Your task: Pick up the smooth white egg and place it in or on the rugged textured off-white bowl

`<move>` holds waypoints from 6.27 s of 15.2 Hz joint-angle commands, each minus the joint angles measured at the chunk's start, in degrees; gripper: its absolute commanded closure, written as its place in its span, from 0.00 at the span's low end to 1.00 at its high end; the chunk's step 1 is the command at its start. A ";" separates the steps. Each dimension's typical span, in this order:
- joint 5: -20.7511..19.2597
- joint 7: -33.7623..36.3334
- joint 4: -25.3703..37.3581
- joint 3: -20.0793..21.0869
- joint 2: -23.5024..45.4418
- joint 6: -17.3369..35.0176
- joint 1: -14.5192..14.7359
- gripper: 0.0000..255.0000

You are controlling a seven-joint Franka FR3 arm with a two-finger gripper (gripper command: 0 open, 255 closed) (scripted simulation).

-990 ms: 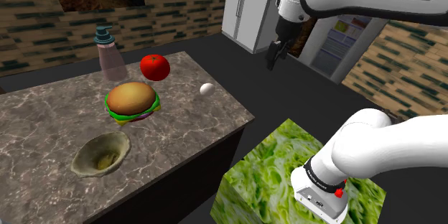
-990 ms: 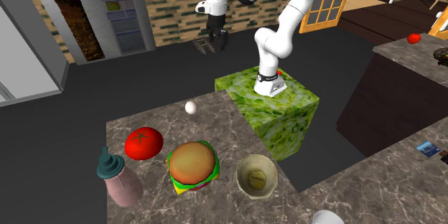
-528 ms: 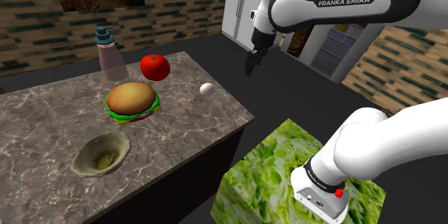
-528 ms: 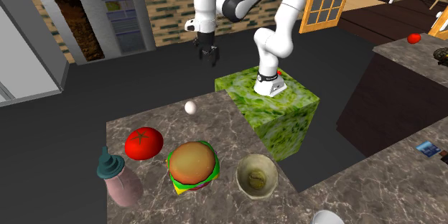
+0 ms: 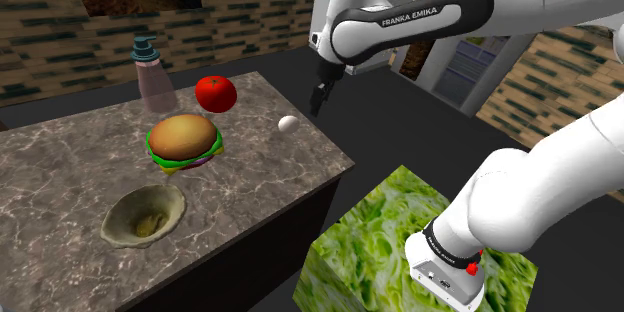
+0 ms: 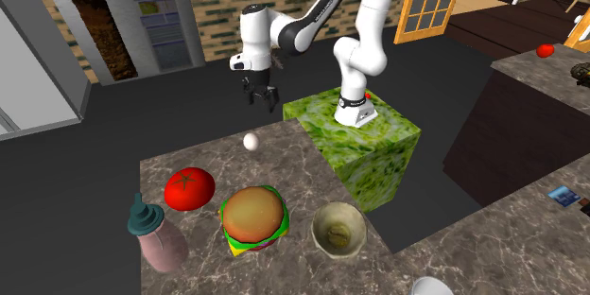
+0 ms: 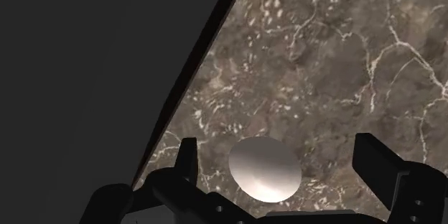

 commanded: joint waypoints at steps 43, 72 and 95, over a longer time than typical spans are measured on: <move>5.72 -9.58 9.06 1.18 13.82 6.02 3.22 1.00; 3.54 2.53 21.56 6.22 9.96 -9.20 7.44 1.00; -6.15 33.58 53.71 17.71 34.73 -15.24 24.95 1.00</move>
